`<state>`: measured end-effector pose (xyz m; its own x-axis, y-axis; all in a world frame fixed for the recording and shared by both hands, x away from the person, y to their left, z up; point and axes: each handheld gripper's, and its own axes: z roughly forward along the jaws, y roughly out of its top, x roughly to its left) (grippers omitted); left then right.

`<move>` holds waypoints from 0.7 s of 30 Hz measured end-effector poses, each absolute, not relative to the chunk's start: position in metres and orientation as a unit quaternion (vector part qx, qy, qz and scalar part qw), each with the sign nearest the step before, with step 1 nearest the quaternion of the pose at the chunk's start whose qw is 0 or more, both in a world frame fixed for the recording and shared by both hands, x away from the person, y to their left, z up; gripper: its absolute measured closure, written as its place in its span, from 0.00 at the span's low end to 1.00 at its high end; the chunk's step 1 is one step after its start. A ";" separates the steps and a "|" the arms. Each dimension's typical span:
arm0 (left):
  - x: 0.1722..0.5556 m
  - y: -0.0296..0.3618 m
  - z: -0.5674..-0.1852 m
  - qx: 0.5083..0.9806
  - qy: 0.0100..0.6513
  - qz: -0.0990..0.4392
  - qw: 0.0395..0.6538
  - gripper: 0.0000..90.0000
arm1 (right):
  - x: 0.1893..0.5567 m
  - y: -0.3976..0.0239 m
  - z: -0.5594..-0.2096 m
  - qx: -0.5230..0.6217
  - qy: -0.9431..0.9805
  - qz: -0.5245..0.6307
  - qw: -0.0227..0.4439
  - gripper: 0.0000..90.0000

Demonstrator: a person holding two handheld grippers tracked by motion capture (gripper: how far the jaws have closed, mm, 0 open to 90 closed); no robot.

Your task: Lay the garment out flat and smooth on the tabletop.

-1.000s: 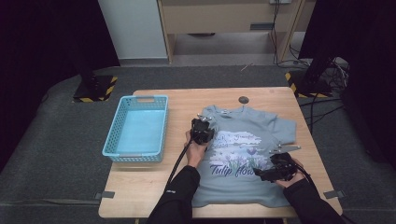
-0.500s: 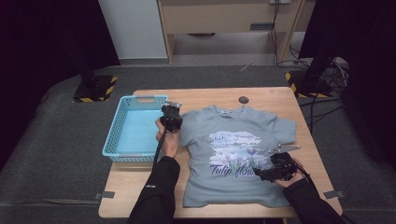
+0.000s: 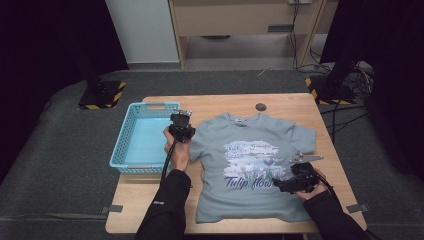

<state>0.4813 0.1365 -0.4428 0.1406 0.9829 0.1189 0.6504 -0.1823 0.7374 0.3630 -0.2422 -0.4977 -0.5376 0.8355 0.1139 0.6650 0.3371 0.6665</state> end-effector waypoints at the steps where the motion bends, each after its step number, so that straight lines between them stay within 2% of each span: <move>1: 0.481 0.136 -0.443 0.705 0.579 0.307 0.271 0.69 | 0.363 -0.243 -0.497 0.465 0.807 0.341 0.127 0.09; 2: 0.478 0.129 -0.451 0.712 0.579 0.275 0.285 0.69 | 0.363 -0.243 -0.497 0.467 0.805 0.342 0.128 0.09; 6: 0.477 0.117 -0.476 0.729 0.581 0.206 0.298 0.66 | 0.365 -0.244 -0.497 0.470 0.802 0.342 0.136 0.09; 10: 0.478 0.107 -0.499 0.743 0.578 0.176 0.287 0.62 | 0.371 -0.243 -0.502 0.472 0.805 0.331 0.136 0.10; 15: 0.481 0.097 -0.515 0.759 0.569 0.183 0.258 0.59 | 0.381 -0.238 -0.510 0.470 0.812 0.319 0.134 0.10; 21: 0.484 0.098 -0.518 0.759 0.560 0.210 0.259 0.58 | 0.392 -0.231 -0.521 0.461 0.827 0.293 0.135 0.10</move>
